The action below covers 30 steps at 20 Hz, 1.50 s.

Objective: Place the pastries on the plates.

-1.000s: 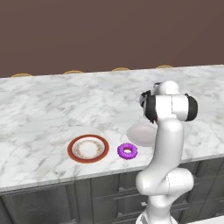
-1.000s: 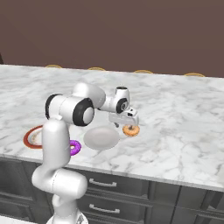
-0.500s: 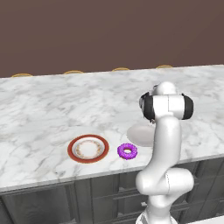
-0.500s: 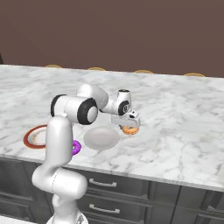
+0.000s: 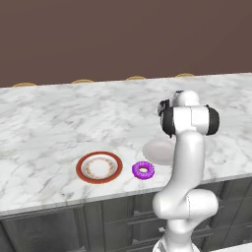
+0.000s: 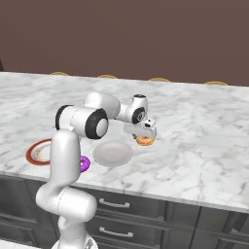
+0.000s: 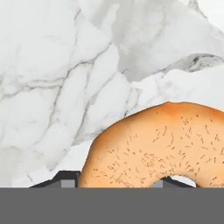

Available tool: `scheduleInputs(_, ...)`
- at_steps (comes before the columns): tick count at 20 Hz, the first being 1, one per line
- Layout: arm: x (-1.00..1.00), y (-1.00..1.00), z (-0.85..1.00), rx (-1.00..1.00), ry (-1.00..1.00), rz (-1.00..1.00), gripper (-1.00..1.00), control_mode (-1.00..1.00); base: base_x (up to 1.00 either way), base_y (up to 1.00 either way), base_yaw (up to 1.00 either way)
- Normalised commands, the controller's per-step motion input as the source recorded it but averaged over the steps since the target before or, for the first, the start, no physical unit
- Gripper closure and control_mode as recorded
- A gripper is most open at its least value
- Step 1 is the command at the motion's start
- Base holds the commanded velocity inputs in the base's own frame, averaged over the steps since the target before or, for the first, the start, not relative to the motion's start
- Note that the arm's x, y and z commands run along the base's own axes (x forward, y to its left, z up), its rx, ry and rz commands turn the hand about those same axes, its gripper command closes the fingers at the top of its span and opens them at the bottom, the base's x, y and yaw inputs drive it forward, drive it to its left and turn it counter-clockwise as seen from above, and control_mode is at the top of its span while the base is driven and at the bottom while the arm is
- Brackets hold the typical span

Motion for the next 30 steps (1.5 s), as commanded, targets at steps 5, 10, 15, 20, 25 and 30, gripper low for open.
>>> scheduleInputs(5,-0.32,0.94,0.19,-0.09,-0.18,0.0,1.0,-1.0,0.0,0.0,0.0)
scheduleInputs(10,-0.64,0.9,0.05,-0.12,-0.11,0.0,1.0,-1.0,0.0,0.0,0.0)
scheduleInputs(15,-0.32,0.6,0.0,-0.06,-0.04,0.0,1.0,-1.0,0.0,0.0,0.0)
scheduleInputs(20,-0.11,0.08,0.0,0.0,0.01,-0.01,1.0,-1.0,0.0,0.0,0.0)
scheduleInputs(25,0.0,0.0,-0.08,0.0,0.09,0.0,1.0,-1.0,0.0,0.0,0.0)
scheduleInputs(30,0.09,0.03,-0.1,0.0,0.12,0.0,-1.0,-1.0,0.0,0.0,0.0)
